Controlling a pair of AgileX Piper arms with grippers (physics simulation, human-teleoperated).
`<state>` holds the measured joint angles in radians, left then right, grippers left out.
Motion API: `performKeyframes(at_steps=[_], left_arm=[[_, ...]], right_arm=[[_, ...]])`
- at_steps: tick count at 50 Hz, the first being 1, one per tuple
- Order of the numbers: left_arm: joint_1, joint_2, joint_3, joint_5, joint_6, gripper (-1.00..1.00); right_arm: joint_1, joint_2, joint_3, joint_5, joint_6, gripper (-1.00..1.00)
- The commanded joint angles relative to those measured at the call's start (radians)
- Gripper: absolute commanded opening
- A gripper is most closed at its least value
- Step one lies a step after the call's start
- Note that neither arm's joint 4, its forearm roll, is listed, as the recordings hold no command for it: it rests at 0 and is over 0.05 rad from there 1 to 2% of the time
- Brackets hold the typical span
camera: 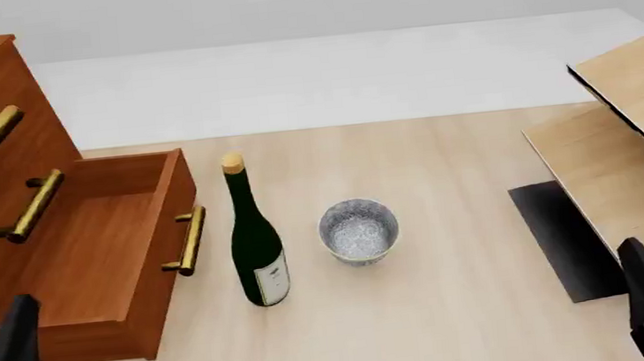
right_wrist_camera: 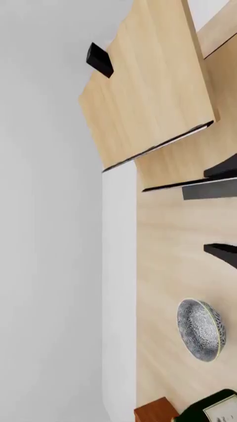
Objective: Close the bottom drawer of the cabinet and open the top drawer.
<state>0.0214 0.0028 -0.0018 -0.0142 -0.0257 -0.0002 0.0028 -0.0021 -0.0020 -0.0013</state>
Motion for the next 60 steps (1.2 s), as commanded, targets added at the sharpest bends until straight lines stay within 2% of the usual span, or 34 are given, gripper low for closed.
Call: performKeyframes(at_steps=[1, 8, 18, 23, 27, 33, 38, 39, 48, 54, 56, 60], left_arm=[[-0.021, 0.008, -0.002, 0.011, 0.024, 1.00], [-0.023, 0.031, -0.001, -0.007, 0.024, 1.00], [-0.023, 0.037, -0.010, -0.004, 0.021, 1.00], [-0.043, 0.000, -0.061, 0.052, 0.042, 1.00], [-0.062, 0.013, -0.097, 0.075, 0.017, 1.00], [-0.130, 0.017, -0.189, 0.140, 0.028, 1.00], [-0.159, 0.050, -0.275, 0.190, -0.001, 1.00], [-0.176, 0.056, -0.298, 0.204, -0.024, 1.00], [-0.237, 0.166, -0.364, 0.248, -0.099, 1.00], [-0.294, 0.223, -0.410, 0.283, -0.121, 1.00], [-0.301, 0.233, -0.423, 0.298, -0.166, 1.00], [-0.343, 0.297, -0.456, 0.331, -0.196, 1.00]], right_arm=[[0.007, 0.016, 0.000, -0.012, -0.002, 1.00], [0.012, 0.037, -0.001, -0.031, -0.003, 1.00], [0.016, 0.015, -0.007, -0.005, -0.002, 1.00], [0.016, 0.011, -0.008, 0.000, -0.003, 1.00], [0.016, 0.009, -0.009, 0.003, -0.004, 1.00], [0.014, 0.007, -0.010, 0.006, -0.003, 1.00], [0.014, 0.004, -0.012, 0.009, -0.002, 1.00], [0.014, 0.003, -0.012, 0.010, -0.003, 1.00], [0.012, 0.002, -0.013, 0.010, -0.002, 1.00], [0.012, 0.004, -0.013, 0.009, -0.001, 1.00], [0.012, 0.004, -0.013, 0.009, -0.001, 1.00], [0.011, 0.009, -0.014, 0.005, -0.002, 1.00]])
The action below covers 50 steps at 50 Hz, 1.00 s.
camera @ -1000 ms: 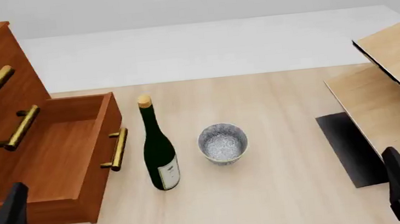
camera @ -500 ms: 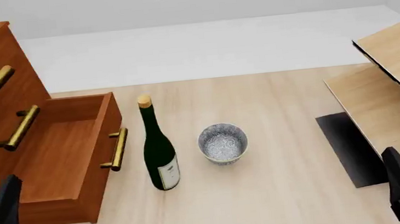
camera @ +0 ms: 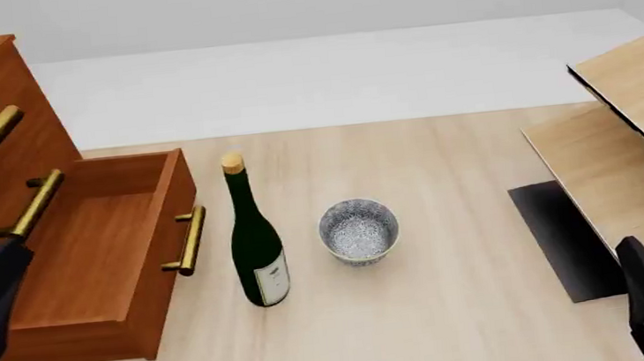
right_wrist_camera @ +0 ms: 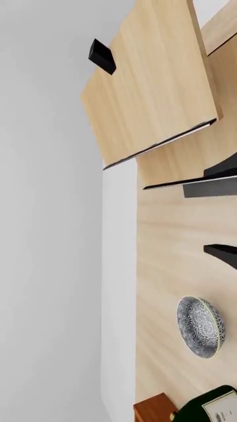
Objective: Close the bottom drawer of the cabinet and open the top drawer.
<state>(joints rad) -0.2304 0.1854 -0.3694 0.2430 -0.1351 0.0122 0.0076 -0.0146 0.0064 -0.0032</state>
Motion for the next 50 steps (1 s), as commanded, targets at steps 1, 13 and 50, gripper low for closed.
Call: performKeyframes(at_steps=[1, 13, 50], left_arm=[[-0.104, 0.125, -0.103, 0.086, -0.086, 1.00], [-0.219, 0.215, -0.192, 0.176, -0.175, 1.00], [-0.355, 0.204, -0.077, 0.201, -0.274, 1.00]], right_arm=[[-0.002, 0.007, -0.002, -0.005, 0.001, 1.00], [-0.002, 0.008, -0.001, -0.007, 0.001, 1.00], [0.019, -0.007, 0.003, 0.006, 0.007, 1.00]])
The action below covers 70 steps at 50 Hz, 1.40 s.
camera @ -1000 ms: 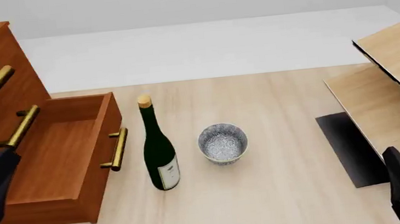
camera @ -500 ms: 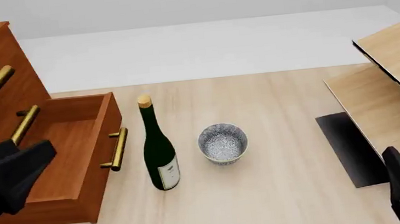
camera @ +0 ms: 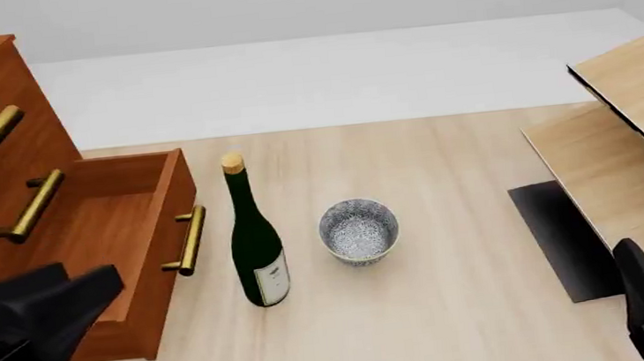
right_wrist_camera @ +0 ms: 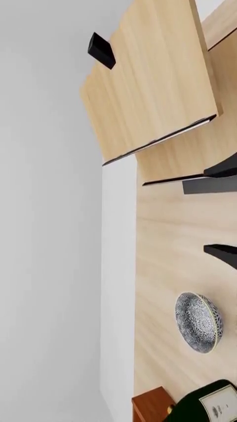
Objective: Close the bottom drawer of the cabinet and open the top drawer.
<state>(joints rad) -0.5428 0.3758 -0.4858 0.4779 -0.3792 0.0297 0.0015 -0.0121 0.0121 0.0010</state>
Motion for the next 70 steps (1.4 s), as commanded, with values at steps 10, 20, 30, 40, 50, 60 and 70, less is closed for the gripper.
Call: performKeyframes(at_steps=[10, 20, 30, 40, 50, 60, 70], left_arm=[[-0.050, 0.057, 0.103, -0.118, -0.038, 1.00], [-0.071, 0.133, 0.165, -0.241, -0.069, 1.00], [-0.107, 0.242, 0.223, -0.381, -0.105, 1.00], [-0.098, 0.311, 0.256, -0.478, -0.138, 1.00], [-0.025, 0.320, 0.296, -0.524, -0.191, 1.00], [-0.010, 0.382, 0.333, -0.611, -0.236, 1.00], [-0.018, 0.471, 0.382, -0.719, -0.304, 1.00]], right_arm=[[-0.002, 0.000, -0.002, 0.002, 0.003, 1.00], [-0.006, 0.001, -0.003, 0.002, 0.007, 1.00], [-0.014, 0.006, -0.004, -0.002, 0.010, 1.00], [-0.016, 0.033, -0.008, -0.024, 0.014, 1.00], [-0.018, 0.045, -0.009, -0.035, 0.018, 1.00], [-0.022, 0.045, -0.012, -0.032, 0.022, 1.00], [-0.024, 0.017, -0.012, -0.003, 0.025, 1.00]])
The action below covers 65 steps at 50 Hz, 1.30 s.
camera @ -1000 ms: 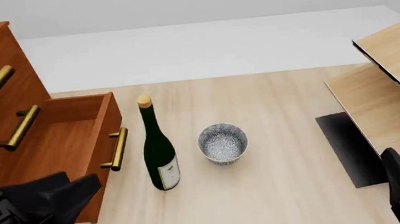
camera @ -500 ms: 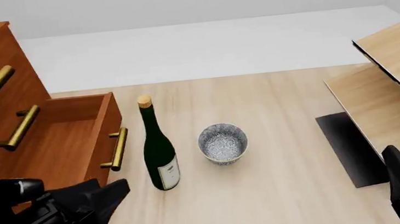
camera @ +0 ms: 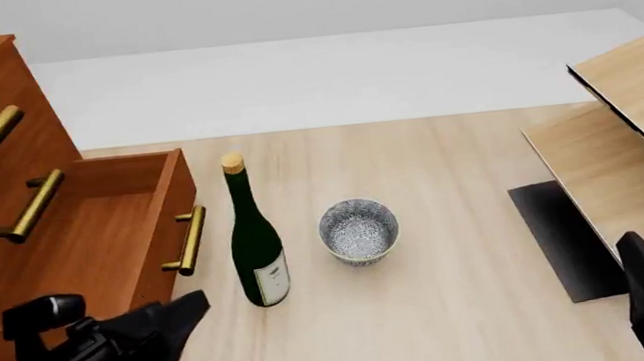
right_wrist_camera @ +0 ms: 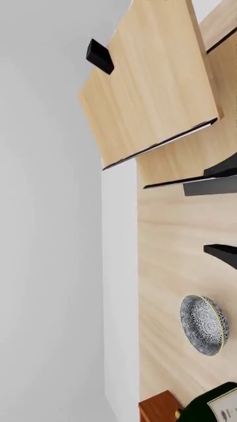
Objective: Close the bottom drawer of the cabinet and open the top drawer.
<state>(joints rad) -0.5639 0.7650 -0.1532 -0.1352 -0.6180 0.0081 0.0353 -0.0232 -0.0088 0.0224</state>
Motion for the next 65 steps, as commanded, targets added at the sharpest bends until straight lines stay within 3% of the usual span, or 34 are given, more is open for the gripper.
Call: performKeyframes(at_steps=[1, 13, 22, 28, 31, 46, 65], left_arm=[[0.002, 0.096, 0.058, -0.124, -0.073, 1.00], [0.031, 0.221, 0.110, -0.277, -0.130, 1.00], [0.051, 0.274, 0.120, -0.333, -0.138, 1.00], [0.085, 0.250, 0.119, -0.315, -0.127, 1.00], [0.113, 0.176, 0.102, -0.242, -0.092, 1.00], [0.174, 0.100, 0.066, -0.180, -0.027, 1.00], [0.278, 0.111, 0.095, -0.210, 0.009, 1.00]], right_arm=[[-0.003, -0.018, -0.001, 0.020, 0.003, 1.00], [-0.004, -0.025, 0.000, 0.024, 0.003, 1.00], [-0.006, -0.024, 0.003, 0.022, 0.004, 1.00], [-0.006, -0.024, 0.004, 0.021, 0.004, 1.00], [-0.005, -0.025, 0.004, 0.021, 0.004, 1.00], [-0.006, -0.023, 0.004, 0.019, 0.004, 1.00], [-0.005, -0.014, 0.003, 0.011, 0.004, 1.00]])
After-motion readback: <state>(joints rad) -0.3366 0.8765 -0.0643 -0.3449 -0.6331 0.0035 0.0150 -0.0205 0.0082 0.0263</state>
